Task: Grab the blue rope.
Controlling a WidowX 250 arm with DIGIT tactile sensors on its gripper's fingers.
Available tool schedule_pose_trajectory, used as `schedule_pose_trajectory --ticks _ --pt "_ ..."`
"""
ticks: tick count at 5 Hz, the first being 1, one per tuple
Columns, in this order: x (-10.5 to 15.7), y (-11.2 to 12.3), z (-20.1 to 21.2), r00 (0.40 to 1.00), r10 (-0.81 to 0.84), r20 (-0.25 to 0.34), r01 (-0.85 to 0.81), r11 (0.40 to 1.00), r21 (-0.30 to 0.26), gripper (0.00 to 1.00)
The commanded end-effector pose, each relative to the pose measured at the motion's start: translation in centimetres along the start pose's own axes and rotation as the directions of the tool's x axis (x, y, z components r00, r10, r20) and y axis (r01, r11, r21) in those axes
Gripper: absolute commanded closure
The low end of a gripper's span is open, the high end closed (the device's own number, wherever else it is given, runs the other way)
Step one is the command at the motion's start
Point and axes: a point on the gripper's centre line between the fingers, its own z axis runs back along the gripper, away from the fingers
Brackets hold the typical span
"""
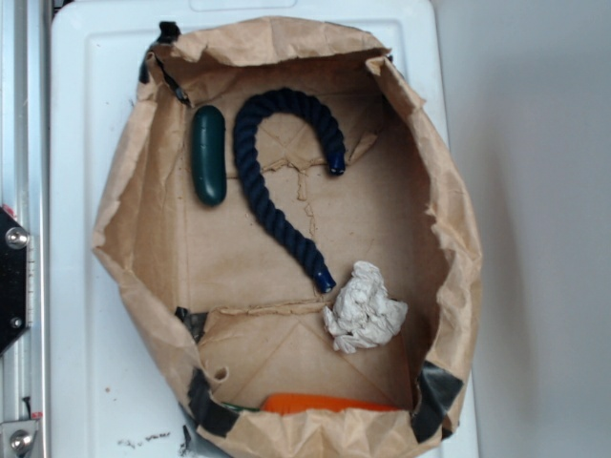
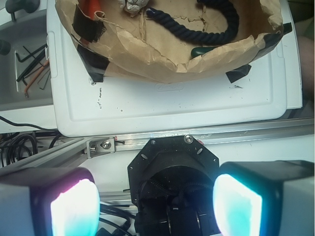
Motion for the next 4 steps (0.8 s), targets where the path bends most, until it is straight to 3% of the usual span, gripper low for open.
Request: schedule_pose_trajectory --ticks 1,4 --pt "0.0 0.0 0.0 1.000 0.000 0.000 0.000 1.000 0.000 0.00" --pt "9.9 1.4 -4.0 0.999 0.034 0.031 -0.031 0.996 -0.089 0.00"
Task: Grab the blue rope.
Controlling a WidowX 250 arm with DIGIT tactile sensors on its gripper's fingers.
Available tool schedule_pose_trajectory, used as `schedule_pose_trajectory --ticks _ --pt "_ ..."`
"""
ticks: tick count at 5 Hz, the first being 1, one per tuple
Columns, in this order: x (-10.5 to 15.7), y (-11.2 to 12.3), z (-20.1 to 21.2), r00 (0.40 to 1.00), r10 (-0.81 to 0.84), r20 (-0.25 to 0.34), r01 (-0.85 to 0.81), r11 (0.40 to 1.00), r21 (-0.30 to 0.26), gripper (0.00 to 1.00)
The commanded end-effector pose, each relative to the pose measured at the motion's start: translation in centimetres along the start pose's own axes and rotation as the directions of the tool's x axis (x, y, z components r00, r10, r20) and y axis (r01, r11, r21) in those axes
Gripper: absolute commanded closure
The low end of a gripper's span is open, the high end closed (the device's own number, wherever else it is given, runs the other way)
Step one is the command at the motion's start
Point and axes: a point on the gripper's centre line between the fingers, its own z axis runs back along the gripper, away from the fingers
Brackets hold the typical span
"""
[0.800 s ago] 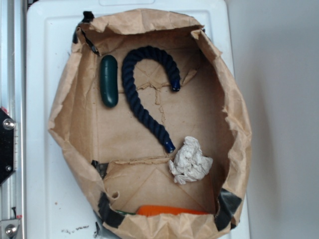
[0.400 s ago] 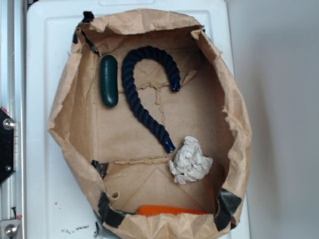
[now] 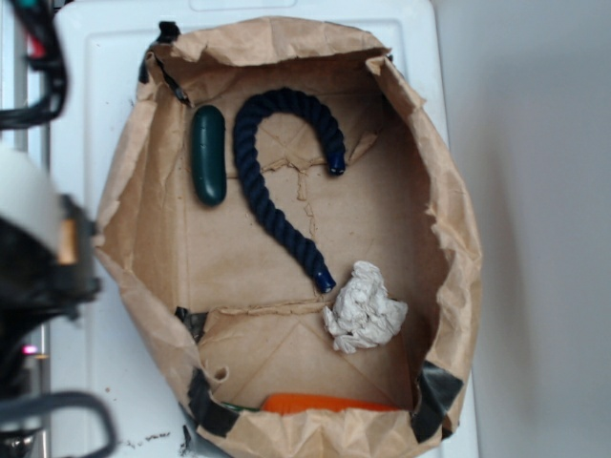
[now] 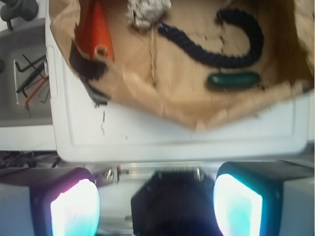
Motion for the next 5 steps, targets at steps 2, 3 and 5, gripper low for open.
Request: schedule_pose_trajectory --ticks 2,3,5 --pt "6.2 3.3 -4.0 0.976 -0.219 0.018 0.219 0.976 -0.019 0.00" --pt "7.3 4.6 -7.0 0.905 -0.424 -0.027 0.425 0.899 0.106 0.00" --pt "7.8 6.7 -10.5 0.907 -0.417 -0.055 0.419 0.888 0.191 0.00"
